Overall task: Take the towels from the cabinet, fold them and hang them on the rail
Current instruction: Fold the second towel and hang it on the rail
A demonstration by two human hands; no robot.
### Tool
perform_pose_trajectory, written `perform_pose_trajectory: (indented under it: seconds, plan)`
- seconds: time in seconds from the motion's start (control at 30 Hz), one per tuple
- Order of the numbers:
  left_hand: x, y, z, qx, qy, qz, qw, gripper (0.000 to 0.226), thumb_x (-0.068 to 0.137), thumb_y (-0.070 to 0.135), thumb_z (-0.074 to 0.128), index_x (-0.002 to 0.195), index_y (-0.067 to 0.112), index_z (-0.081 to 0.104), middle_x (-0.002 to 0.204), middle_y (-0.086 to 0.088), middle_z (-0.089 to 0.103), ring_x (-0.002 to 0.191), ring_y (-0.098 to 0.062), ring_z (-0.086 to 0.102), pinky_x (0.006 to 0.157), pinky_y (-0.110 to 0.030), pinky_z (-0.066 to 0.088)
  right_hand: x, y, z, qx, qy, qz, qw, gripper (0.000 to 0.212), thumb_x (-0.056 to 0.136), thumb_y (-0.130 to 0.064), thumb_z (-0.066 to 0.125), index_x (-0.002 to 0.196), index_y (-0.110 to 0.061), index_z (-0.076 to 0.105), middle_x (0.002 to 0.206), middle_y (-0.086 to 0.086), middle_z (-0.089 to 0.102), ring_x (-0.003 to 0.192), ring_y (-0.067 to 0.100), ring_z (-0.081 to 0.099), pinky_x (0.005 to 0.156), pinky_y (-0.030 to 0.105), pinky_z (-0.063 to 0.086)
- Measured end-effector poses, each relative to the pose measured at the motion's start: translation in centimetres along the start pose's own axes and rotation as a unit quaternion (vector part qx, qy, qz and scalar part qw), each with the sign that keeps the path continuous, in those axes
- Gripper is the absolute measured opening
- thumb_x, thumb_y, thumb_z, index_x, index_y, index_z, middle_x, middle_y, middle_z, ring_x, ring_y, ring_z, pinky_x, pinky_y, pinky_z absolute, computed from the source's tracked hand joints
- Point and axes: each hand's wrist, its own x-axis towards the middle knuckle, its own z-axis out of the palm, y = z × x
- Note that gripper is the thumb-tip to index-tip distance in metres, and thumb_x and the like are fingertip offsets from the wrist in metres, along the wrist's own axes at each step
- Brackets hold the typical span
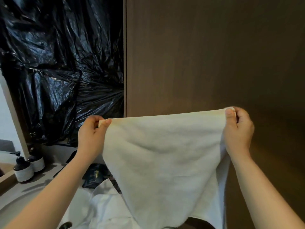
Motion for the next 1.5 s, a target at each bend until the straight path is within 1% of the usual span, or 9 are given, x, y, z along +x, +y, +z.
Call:
perform_pose_trajectory:
  seconds: [0.13,0.27,0.4,0.57,0.77,0.93,1.17,1.33,1.5]
  plan:
    - [1.0,0.6,0.0,-0.004,0.033,0.061,0.998,0.012,0.092,0.032,0.061,0.092,0.025,0.052,0.075,0.012,0.053,0.065,0.004,0.052,0.055,-0.023,0.034,0.0,1.0,-0.1,-0.006,0.015,0.004,1.0,0.022,0.101,-0.026,0.047,0.109,-0.012,0.063,0.098,-0.004,0.059,0.09,0.008,0.051,0.077,0.021,0.035]
    - [1.1,-1.2,0.9,0.091,-0.046,0.087,0.991,0.01,0.092,0.032,0.06,0.093,0.024,0.053,0.077,0.01,0.054,0.069,-0.003,0.051,0.054,-0.021,0.034,-1.1,2.6,0.8,-0.037,-0.028,0.041,0.998,0.024,0.101,-0.022,0.049,0.111,-0.005,0.064,0.098,-0.001,0.058,0.092,0.014,0.052,0.08,0.026,0.037]
    - [0.0,-3.4,2.2,0.093,-0.061,0.031,0.993,0.01,0.092,0.031,0.059,0.093,0.022,0.054,0.078,0.007,0.057,0.069,-0.01,0.055,0.053,-0.023,0.037,-2.8,4.0,1.9,-0.045,-0.051,0.109,0.992,0.022,0.1,-0.026,0.051,0.108,-0.011,0.064,0.09,-0.008,0.056,0.081,0.008,0.052,0.07,0.022,0.039]
    - [-0.2,-4.0,1.9,0.112,-0.059,0.02,0.992,0.015,0.095,0.036,0.052,0.099,0.023,0.049,0.076,0.006,0.057,0.067,-0.012,0.057,0.052,-0.026,0.041,-2.8,4.4,1.6,-0.053,-0.054,0.083,0.994,0.023,0.098,-0.027,0.053,0.103,-0.009,0.066,0.092,0.001,0.064,0.088,0.019,0.059,0.079,0.036,0.05]
    - [-0.8,-1.0,1.4,-0.029,-0.053,-0.092,0.994,0.014,0.092,0.031,0.055,0.096,0.018,0.058,0.082,0.003,0.062,0.072,-0.013,0.058,0.058,-0.027,0.04,-3.2,3.4,0.9,-0.002,-0.044,0.078,0.996,0.017,0.098,-0.028,0.054,0.095,-0.018,0.067,0.084,-0.006,0.065,0.077,0.004,0.059,0.067,0.024,0.048]
    - [-0.1,1.8,-0.1,-0.233,-0.116,-0.164,0.952,0.013,0.096,0.025,0.052,0.086,0.026,0.059,0.082,0.006,0.061,0.073,-0.009,0.057,0.07,-0.029,0.048,-2.7,3.0,0.0,0.045,-0.012,0.122,0.991,0.021,0.094,-0.034,0.058,0.074,-0.033,0.065,0.073,-0.017,0.065,0.072,-0.002,0.062,0.063,0.022,0.049]
    - [-1.0,-0.3,2.2,0.044,-0.114,-0.068,0.99,0.01,0.092,0.026,0.059,0.091,0.02,0.067,0.08,0.005,0.065,0.074,-0.01,0.06,0.059,-0.024,0.041,-3.8,5.3,1.3,-0.036,-0.043,0.147,0.987,0.014,0.096,-0.032,0.058,0.091,-0.021,0.066,0.08,-0.014,0.061,0.077,0.003,0.059,0.059,0.018,0.043]
    - [-2.5,-1.7,2.4,0.067,-0.115,-0.068,0.989,0.012,0.092,0.029,0.061,0.081,0.025,0.064,0.074,0.007,0.065,0.074,-0.013,0.062,0.059,-0.021,0.043,-5.8,5.5,0.8,-0.05,-0.049,0.139,0.988,0.014,0.095,-0.03,0.058,0.092,-0.02,0.067,0.077,-0.016,0.062,0.073,0.002,0.059,0.056,0.016,0.039]
    - [-4.9,-0.3,1.8,-0.042,-0.144,-0.128,0.98,0.013,0.092,0.029,0.062,0.086,0.023,0.07,0.07,-0.004,0.072,0.064,-0.019,0.069,0.066,-0.035,0.058,-8.5,2.9,0.3,-0.014,-0.084,0.129,0.988,0.012,0.095,-0.031,0.057,0.094,-0.026,0.067,0.077,-0.018,0.064,0.078,-0.008,0.059,0.059,0.014,0.041]
